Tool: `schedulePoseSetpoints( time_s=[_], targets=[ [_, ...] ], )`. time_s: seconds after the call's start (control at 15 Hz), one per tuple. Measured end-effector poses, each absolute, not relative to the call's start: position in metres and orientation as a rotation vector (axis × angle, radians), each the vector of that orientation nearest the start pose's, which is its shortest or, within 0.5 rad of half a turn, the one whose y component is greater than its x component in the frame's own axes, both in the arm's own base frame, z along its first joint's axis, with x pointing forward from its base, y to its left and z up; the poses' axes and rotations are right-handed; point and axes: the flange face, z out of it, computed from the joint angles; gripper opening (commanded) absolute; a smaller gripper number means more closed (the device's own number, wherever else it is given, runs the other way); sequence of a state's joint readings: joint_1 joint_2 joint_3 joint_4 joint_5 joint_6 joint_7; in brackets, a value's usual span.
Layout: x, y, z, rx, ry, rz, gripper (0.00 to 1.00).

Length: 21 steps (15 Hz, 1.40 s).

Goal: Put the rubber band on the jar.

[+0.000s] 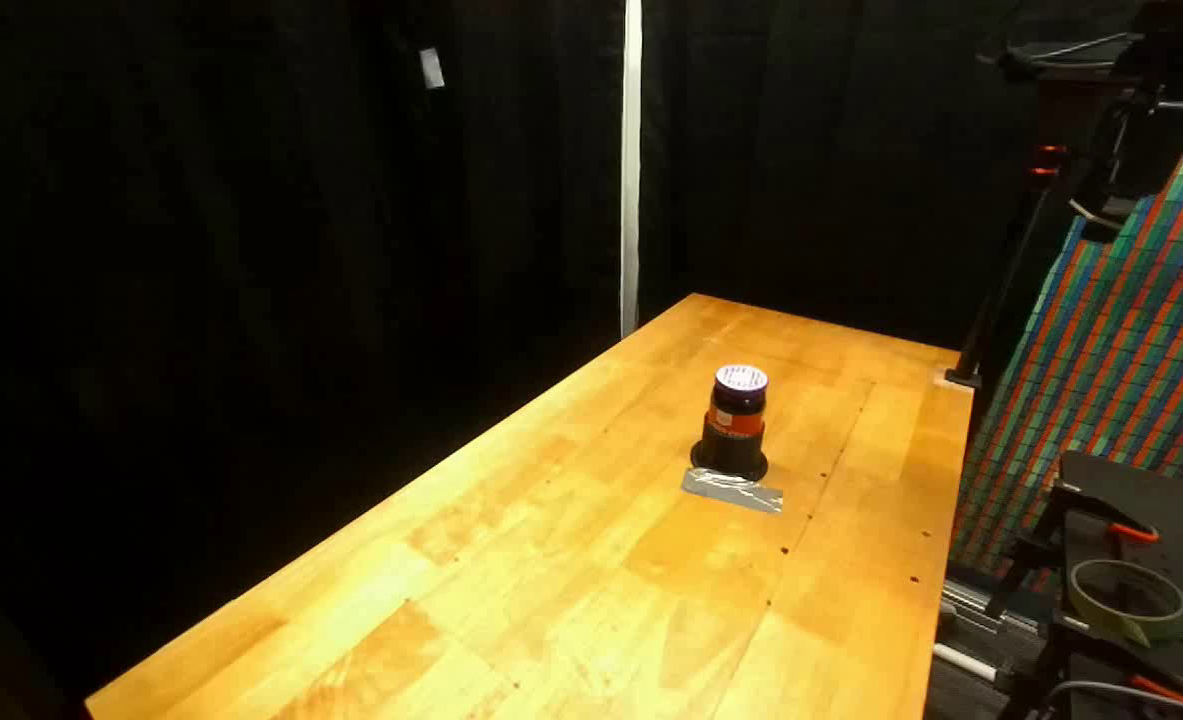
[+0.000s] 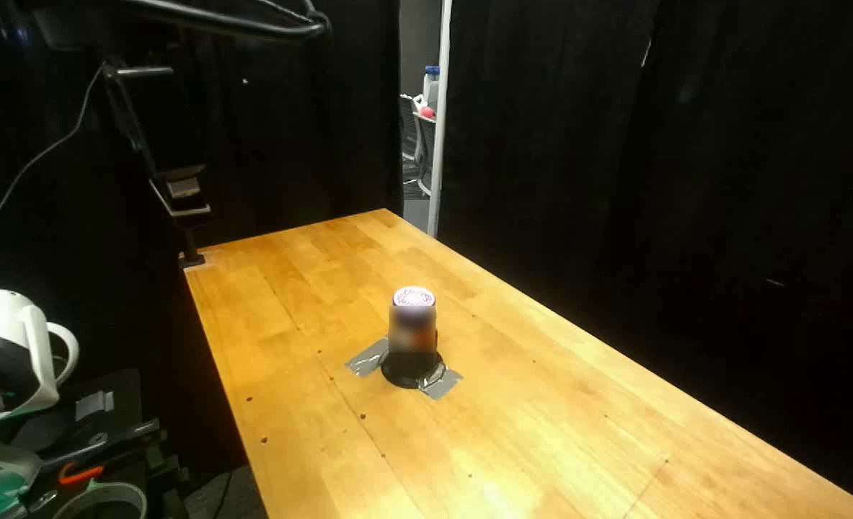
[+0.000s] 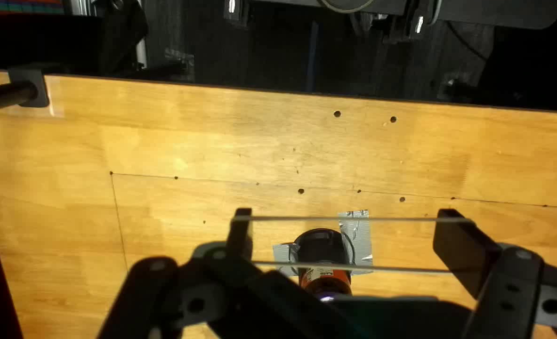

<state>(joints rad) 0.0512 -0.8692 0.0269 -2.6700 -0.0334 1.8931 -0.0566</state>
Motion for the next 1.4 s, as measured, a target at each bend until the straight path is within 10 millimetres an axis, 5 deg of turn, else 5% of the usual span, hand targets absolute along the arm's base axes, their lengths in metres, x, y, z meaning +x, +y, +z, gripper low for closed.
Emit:
schedulePoseSetpoints(
  time_s=[0.8,1.07,1.4],
  targets=[
    [0.306,0.027,0.499,-3.191,-0.234,-0.151,1.00],
    [0.348,0.063,0.510,-3.221,-0.363,-0.047,1.00],
    [0.416,0.100,0.490,-3.195,-0.487,0.177,1.00]
  ],
)
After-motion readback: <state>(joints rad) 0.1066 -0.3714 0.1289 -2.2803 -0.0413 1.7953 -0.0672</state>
